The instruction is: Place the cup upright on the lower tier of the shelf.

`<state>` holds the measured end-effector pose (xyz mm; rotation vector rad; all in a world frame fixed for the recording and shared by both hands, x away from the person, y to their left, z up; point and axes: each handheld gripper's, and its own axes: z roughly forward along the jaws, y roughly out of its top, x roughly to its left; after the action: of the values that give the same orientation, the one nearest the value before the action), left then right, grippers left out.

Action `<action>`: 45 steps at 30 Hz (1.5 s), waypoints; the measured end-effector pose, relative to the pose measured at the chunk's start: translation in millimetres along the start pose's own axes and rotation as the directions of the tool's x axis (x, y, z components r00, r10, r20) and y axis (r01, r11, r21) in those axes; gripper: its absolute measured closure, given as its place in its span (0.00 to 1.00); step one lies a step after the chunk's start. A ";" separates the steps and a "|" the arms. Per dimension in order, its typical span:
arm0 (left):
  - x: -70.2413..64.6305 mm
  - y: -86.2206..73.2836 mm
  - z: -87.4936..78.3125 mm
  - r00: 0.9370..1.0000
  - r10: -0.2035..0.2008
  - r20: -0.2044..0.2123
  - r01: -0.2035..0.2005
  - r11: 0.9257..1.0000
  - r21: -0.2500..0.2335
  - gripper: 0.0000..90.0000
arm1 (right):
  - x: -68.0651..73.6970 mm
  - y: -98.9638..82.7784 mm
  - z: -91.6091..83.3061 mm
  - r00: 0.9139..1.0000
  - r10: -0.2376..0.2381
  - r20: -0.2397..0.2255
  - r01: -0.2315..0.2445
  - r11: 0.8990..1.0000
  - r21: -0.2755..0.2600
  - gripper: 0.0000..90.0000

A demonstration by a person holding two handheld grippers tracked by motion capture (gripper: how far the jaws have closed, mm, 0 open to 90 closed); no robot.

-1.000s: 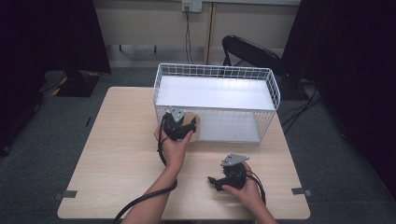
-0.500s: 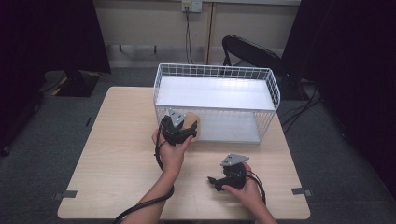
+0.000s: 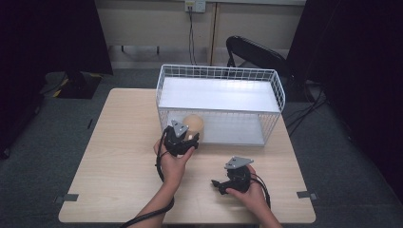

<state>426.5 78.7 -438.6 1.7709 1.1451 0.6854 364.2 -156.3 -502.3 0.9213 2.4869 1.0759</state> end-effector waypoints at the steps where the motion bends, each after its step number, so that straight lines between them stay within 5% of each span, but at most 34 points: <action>1: 1.5 0.1 0.2 1.000 0.005 0.001 -0.005 1.000 0.010 0.40 | 0.0 0.0 0.0 1.000 0.000 0.000 0.000 1.000 0.000 0.12; 9: 4.8 -0.6 7.0 1.000 0.012 -0.016 -0.012 1.000 0.023 0.52 | 0.0 0.0 0.0 1.000 0.000 0.000 0.000 1.000 0.000 0.12; 30: 10.1 3.9 30.3 0.999 -0.019 -0.026 0.020 0.999 0.043 0.58 | 0.0 -0.1 -0.1 1.000 0.000 0.001 0.000 1.000 0.000 0.12; 42: 6.4 -6.9 7.0 0.994 -0.035 0.100 0.029 0.998 0.062 0.32 | -0.8 0.3 0.4 1.000 -0.005 -0.006 0.005 1.000 -0.001 0.12; 45: 8.0 -8.7 -1.7 0.992 0.003 0.125 -0.011 0.998 0.062 0.29 | -0.8 0.3 0.4 1.000 -0.005 -0.007 0.005 1.000 0.000 0.12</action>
<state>424.8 88.1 -445.8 1.8448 1.0864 0.5399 365.1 -156.5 -502.3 0.9124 2.4929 1.0795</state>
